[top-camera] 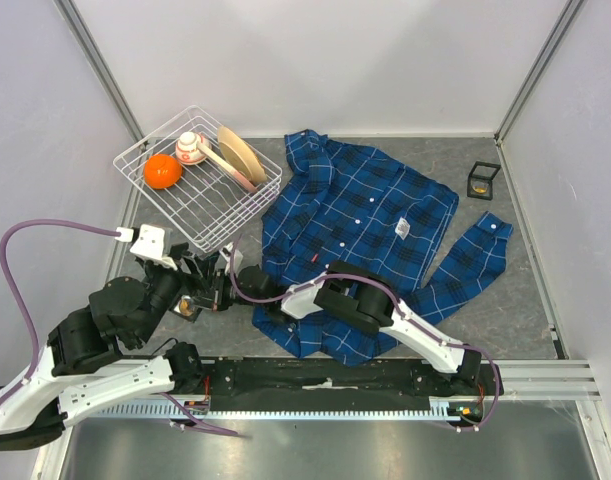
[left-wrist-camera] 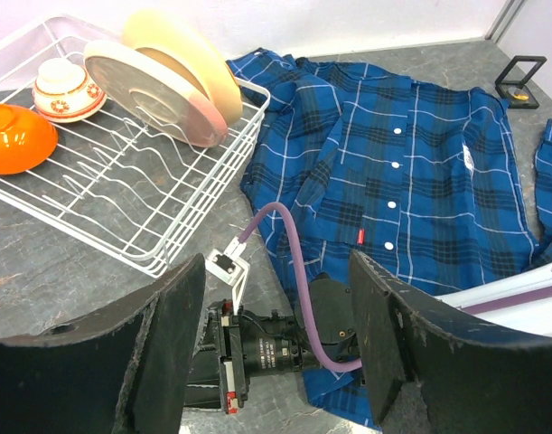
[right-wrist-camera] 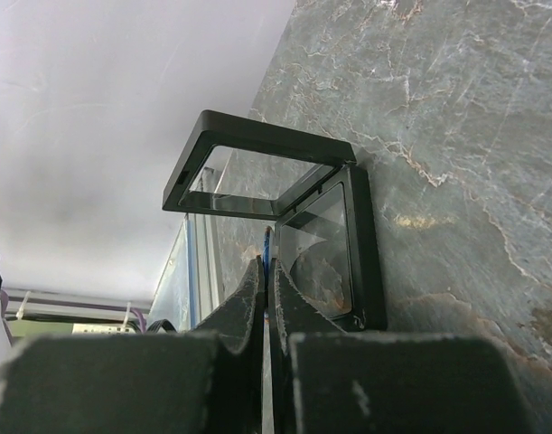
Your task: Remove the brooch from the garment
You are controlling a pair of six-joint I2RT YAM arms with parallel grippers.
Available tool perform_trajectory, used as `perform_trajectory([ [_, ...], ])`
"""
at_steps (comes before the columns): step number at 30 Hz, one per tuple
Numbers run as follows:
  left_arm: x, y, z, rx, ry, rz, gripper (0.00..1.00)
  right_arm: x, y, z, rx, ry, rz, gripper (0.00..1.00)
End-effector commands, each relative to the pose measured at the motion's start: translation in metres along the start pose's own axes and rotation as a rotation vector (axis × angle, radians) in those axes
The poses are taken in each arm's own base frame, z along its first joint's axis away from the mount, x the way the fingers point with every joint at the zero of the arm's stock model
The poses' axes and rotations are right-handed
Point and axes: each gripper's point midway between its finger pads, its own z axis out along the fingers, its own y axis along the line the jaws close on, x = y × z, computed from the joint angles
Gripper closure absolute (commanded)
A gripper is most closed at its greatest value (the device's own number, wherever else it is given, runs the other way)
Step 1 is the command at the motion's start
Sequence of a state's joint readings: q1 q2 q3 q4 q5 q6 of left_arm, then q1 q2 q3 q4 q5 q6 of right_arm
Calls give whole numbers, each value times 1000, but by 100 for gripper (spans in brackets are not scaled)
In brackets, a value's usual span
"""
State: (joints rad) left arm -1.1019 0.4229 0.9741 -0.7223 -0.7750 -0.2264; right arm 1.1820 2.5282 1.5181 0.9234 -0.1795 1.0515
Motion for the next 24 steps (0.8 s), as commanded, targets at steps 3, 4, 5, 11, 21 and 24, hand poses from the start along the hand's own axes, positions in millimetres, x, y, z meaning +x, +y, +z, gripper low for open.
perform_trajectory([
  [3, -7, -9, 5, 10, -23, -54, 29, -6, 5, 9, -21, -20, -18, 96],
  [4, -6, -10, 6, 11, -21, -53, 29, -5, 2, 9, -11, -20, -21, 96],
  [5, -6, -10, 6, 13, -22, -55, 29, -4, 1, 9, -1, -16, -25, 95],
  [11, -5, -11, 6, 16, -19, -58, 29, -6, -3, 9, 11, -23, -41, 88],
  [21, -2, -12, 6, 23, -12, -63, 29, -10, 5, 11, 6, -17, -78, 73],
  [24, -1, -13, 6, 28, -10, -66, 29, -13, 10, 10, 4, -17, -94, 70],
])
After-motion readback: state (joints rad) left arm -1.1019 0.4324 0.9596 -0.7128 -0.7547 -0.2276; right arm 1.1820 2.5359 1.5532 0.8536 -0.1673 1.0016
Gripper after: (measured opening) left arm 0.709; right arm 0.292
